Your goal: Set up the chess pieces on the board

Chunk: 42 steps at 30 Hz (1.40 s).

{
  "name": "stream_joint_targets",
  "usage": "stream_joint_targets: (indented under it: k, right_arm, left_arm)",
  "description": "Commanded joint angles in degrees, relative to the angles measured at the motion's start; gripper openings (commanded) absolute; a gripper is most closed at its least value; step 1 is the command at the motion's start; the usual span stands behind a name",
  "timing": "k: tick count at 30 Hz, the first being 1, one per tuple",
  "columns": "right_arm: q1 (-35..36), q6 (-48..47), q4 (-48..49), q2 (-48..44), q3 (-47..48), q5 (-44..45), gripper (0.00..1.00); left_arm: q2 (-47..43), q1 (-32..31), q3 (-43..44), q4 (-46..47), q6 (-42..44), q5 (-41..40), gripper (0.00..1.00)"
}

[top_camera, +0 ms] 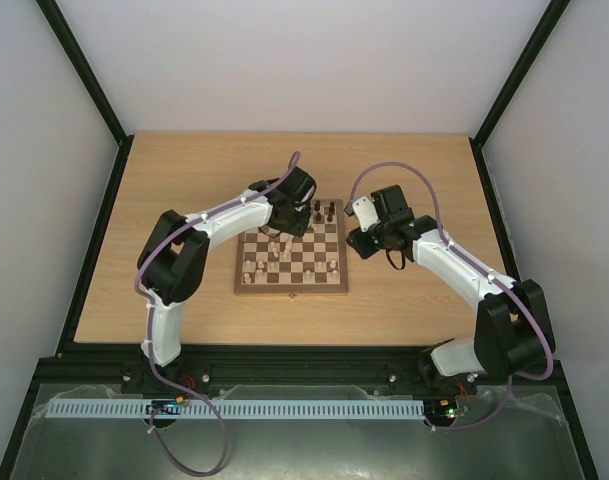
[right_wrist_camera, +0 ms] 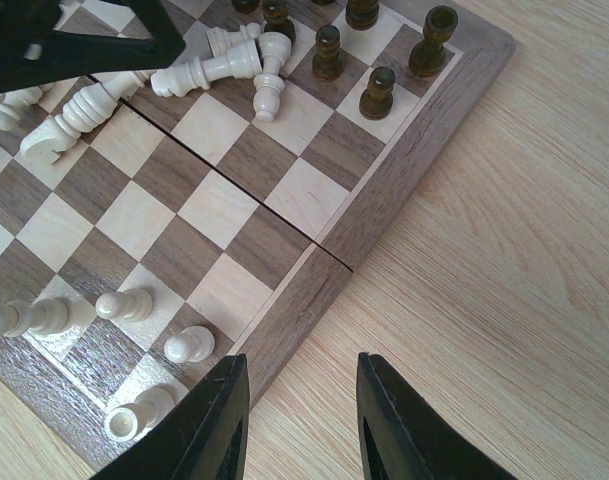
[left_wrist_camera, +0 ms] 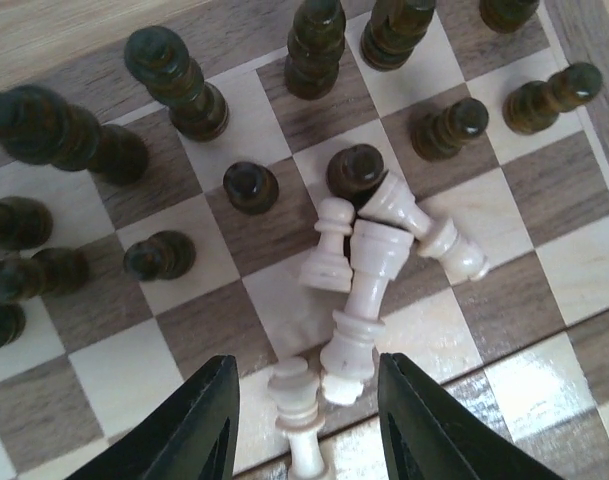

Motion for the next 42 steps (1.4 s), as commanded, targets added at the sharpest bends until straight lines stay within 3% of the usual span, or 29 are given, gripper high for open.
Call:
stream_joint_targets:
  k: [1, 11, 20, 28, 37, 42]
  right_arm:
    - [-0.2, -0.1, 0.2, -0.1, -0.9, 0.2, 0.31]
    - [-0.2, -0.2, -0.1, 0.2, -0.8, -0.3, 0.31]
    - [-0.2, -0.1, -0.3, 0.4, -0.7, -0.6, 0.31]
    - [-0.2, -0.1, -0.3, 0.1, -0.6, -0.5, 0.31]
    - [-0.2, -0.1, -0.4, 0.0, -0.7, -0.8, 0.31]
    - [-0.2, -0.1, -0.5, 0.3, -0.6, -1.0, 0.31]
  left_arm:
    - [2.9, 0.5, 3.4, -1.6, -0.8, -1.3, 0.4]
    - [-2.9, -0.6, -4.0, -5.6, -2.8, -2.8, 0.41]
    - [-4.2, -2.3, -7.8, -6.6, -3.1, -1.6, 0.33]
    - [-7.3, -4.1, -7.3, -5.9, -3.4, -3.6, 0.37]
    - [-10.1, -6.1, -11.6, -9.6, -4.8, -4.2, 0.24]
    - [-9.2, -6.1, -13.0, -9.1, -5.2, -3.5, 0.24]
